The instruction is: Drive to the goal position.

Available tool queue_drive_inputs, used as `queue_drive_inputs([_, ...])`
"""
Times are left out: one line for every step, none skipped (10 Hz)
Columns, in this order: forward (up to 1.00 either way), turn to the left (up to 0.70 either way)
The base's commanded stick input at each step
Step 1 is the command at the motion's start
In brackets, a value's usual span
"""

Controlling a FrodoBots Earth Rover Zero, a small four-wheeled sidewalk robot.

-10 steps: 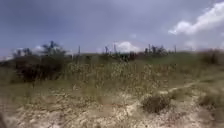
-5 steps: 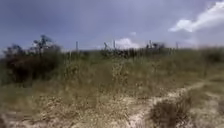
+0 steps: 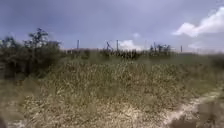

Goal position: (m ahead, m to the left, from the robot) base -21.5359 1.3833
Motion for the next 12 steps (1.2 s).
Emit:
queue_drive_inputs([0.7,0.0])
queue_drive_inputs([0.7,0.0])
queue_drive_inputs([0.7,0.0])
queue_drive_inputs([0.7,0.0])
queue_drive_inputs([0.7,0.0])
queue_drive_inputs([0.7,0.0])
queue_drive_inputs([0.7,-0.11])
queue_drive_inputs([0.7,-0.27])
queue_drive_inputs([0.7,-0.27])
queue_drive_inputs([0.7,-0.27])
queue_drive_inputs([0.58,-0.3])
queue_drive_inputs([-0.3,-0.26])
